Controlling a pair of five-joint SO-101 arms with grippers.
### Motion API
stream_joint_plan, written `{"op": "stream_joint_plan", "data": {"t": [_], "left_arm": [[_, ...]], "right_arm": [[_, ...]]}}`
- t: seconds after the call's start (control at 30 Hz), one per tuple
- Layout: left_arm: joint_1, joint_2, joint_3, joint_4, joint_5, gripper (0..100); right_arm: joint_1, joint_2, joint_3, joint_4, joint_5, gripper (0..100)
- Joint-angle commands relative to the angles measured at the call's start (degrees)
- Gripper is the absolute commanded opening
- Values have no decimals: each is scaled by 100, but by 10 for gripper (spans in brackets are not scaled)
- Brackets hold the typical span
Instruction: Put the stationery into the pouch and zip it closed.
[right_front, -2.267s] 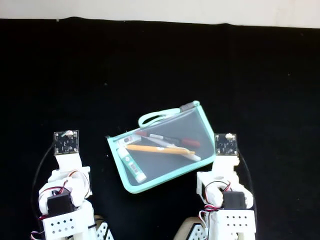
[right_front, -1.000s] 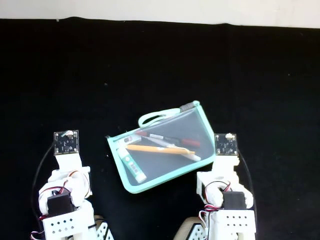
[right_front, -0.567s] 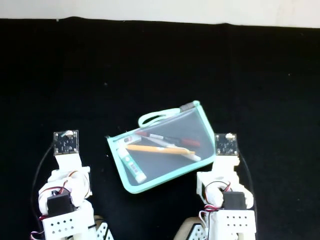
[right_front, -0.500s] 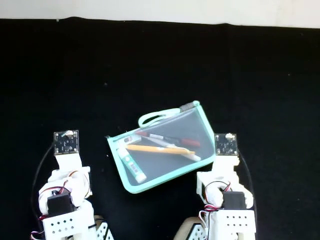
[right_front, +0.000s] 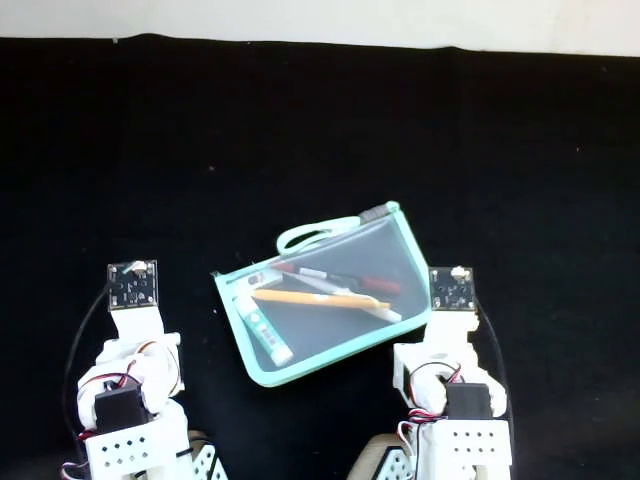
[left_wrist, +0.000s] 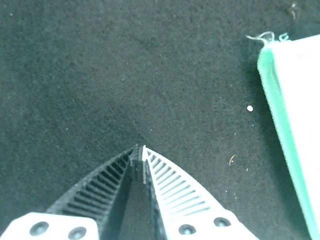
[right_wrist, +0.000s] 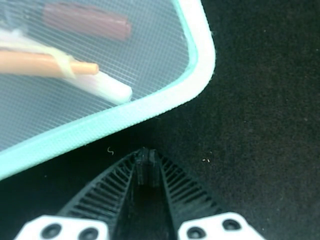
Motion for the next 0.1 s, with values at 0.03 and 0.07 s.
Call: {"op": "stream_joint_plan", "data": {"t": [0.03,0.07], "left_arm": [[-57,-40,75,44,-9,8],[-57,-40,75,44,-9,8]], "right_arm": [[66,-13,435,40,-35,5],[66,-13,435,40,-35,5]]}}
